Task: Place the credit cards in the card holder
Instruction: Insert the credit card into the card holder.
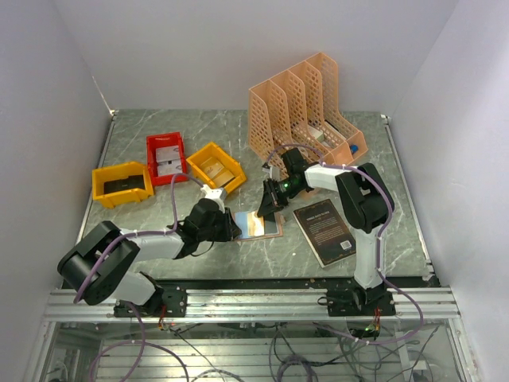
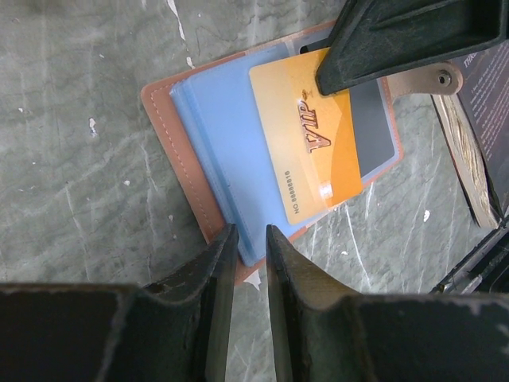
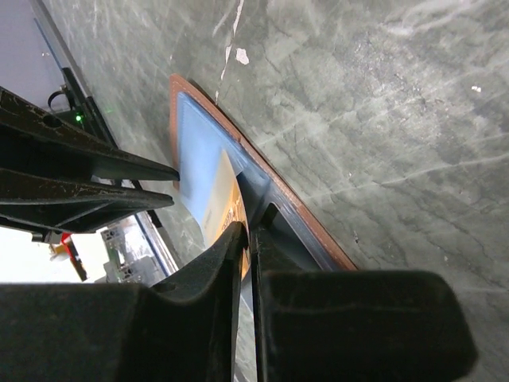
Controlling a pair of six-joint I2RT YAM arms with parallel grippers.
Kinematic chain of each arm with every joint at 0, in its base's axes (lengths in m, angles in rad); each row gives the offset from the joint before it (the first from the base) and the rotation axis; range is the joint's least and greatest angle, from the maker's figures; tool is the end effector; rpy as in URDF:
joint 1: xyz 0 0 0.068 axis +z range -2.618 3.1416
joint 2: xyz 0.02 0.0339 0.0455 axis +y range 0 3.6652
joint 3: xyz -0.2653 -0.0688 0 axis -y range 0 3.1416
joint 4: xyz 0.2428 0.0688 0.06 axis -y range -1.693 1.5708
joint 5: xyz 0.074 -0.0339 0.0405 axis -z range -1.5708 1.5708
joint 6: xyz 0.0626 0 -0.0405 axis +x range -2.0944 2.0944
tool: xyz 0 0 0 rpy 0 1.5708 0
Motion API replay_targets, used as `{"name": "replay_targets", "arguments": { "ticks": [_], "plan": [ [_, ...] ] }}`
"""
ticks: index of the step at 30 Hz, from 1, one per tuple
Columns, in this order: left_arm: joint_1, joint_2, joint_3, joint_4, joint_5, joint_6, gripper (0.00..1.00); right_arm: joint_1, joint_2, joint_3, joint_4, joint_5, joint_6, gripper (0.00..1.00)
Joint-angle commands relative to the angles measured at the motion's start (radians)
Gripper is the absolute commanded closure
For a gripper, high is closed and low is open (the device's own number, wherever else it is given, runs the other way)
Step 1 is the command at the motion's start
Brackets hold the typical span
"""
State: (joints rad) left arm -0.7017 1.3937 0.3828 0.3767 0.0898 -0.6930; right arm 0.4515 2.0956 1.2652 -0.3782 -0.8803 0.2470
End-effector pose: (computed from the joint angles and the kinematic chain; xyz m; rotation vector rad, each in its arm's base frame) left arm 0.1972 -0.1740 0.1200 0.0634 2.3428 -0.8418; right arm 0.3401 0.2185 0.0979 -0.5220 2.7396 1.4037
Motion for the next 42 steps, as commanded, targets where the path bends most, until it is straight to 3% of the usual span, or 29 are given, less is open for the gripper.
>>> {"name": "replay_targets", "arguments": {
  "ticks": [1, 13, 21, 27, 42],
  "plan": [
    [0.003, -0.039, 0.019, 0.026, 0.005, -0.001, 0.67, 0.010, 0.041, -0.023, 0.045, 0.035, -0.025, 0.91],
    [-0.095, -0.123, 0.106, -0.028, -0.065, -0.063, 0.68, 0.017, 0.047, -0.018, 0.049, 0.022, -0.033, 0.87],
    [-0.257, 0.007, 0.240, -0.131, -0.327, -0.163, 0.69, 0.016, 0.052, -0.014, 0.041, 0.025, -0.040, 0.86],
    [-0.311, 0.123, 0.358, -0.242, -0.466, -0.184, 0.69, 0.016, 0.056, -0.012, 0.037, 0.023, -0.044, 0.86],
    [-0.337, 0.351, 0.568, -0.422, -0.621, -0.171, 0.67, 0.016, 0.066, -0.006, 0.027, 0.023, -0.054, 0.85]
  ]
}}
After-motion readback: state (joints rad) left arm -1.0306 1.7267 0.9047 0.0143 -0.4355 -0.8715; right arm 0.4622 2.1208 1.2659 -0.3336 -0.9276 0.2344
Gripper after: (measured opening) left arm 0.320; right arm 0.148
